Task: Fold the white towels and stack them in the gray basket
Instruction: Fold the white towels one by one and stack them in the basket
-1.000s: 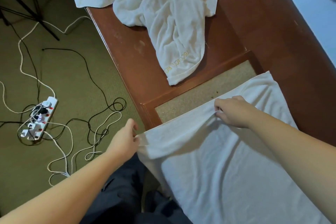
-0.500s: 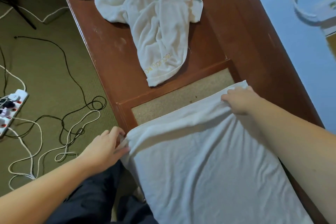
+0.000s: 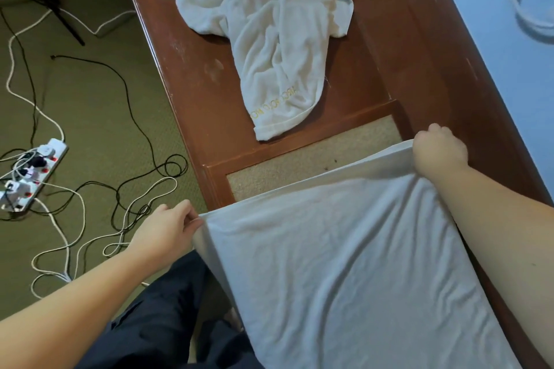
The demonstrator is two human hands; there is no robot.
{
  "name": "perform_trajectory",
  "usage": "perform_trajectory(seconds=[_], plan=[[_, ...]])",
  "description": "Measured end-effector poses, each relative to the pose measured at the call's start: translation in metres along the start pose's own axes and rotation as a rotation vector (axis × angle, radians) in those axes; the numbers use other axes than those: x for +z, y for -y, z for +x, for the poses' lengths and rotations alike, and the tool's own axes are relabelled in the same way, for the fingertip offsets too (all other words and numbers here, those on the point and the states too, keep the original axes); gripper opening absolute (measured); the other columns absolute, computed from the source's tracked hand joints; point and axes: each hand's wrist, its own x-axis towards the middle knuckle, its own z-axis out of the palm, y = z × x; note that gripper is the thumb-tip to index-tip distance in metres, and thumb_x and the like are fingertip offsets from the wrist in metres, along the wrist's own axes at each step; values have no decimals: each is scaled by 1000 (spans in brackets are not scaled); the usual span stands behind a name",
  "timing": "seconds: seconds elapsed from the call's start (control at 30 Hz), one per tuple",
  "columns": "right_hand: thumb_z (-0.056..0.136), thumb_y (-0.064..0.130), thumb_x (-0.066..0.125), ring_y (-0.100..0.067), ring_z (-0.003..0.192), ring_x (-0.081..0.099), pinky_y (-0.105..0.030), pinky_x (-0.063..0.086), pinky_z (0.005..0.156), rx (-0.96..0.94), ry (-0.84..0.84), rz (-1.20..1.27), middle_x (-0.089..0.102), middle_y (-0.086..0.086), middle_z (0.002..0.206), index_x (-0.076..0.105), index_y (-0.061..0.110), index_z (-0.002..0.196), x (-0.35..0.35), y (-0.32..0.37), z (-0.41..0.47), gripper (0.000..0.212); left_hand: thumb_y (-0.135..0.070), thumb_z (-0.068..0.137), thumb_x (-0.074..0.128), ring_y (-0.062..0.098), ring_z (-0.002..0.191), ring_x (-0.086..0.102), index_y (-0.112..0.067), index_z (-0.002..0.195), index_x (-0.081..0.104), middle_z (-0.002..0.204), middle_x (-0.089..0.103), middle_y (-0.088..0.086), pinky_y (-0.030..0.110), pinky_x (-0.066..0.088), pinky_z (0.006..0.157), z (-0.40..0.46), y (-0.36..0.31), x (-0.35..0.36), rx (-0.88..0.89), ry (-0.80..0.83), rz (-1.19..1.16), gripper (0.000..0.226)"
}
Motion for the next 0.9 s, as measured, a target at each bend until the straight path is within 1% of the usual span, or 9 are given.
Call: perform_trajectory(seconds=[0.1,0.2,0.3,0.4,0.5,0.6,0.7,0.8,0.9], plan=[[92,-5,49,-47,117,52,-55,52,93,105,-95,250,46,-26,133,55,-8,126,10,2,1,35,-46,102,55,18,99,50,-35,98,58,86,68,-15,42,52,78,4,-4,2,-74,5,-6,12],[91,-7,51,-49,125,51,-53,48,99,159,-197,432,20,-19,165,36,4,152,23,9,-8,64,-37,99,58,22,101,56,-32,101,63,97,69,-11,43,54,81,6,-6,1,-115,-17,10,8],[93,-1,52,-42,136,45,-50,44,107,205,-206,594,19,-13,167,32,12,157,38,24,-36,68,-20,98,54,29,111,51,-22,122,62,114,62,2,43,50,88,6,-15,-2,-112,-62,96,26],[99,21,54,-39,130,49,-49,46,101,300,-133,697,36,-14,155,41,12,150,67,38,-86,53,-15,97,56,30,113,45,-22,129,61,120,56,4,41,48,88,-3,-43,-3,70,-121,172,33],[103,39,48,-35,136,46,-52,45,102,375,-14,730,40,-12,155,47,15,148,111,42,-152,51,-25,99,54,30,118,50,-26,130,63,133,56,1,45,53,92,-18,-81,3,343,-80,291,32],[104,42,48,-31,139,44,-53,39,105,506,45,717,42,-8,157,53,20,145,158,30,-227,47,-41,93,51,34,120,56,-31,128,65,141,57,1,53,53,93,-34,-117,25,576,21,434,39],[103,41,47,-32,132,47,-51,40,101,744,120,711,48,-8,148,55,22,142,207,-1,-297,44,-46,93,65,33,121,60,-35,129,62,143,57,0,51,57,90,-52,-155,62,743,110,550,38],[105,41,42,-34,131,44,-52,42,99,997,234,766,46,-10,146,51,21,142,249,-44,-356,44,-51,85,75,30,125,60,-38,129,63,146,55,-1,46,58,88,-80,-192,108,835,188,648,47],[103,35,46,-37,131,44,-50,44,100,1121,319,832,43,-14,144,46,17,142,293,-87,-409,44,-49,78,83,31,125,60,-34,128,68,145,57,4,49,58,86,-111,-225,160,927,258,676,54]])
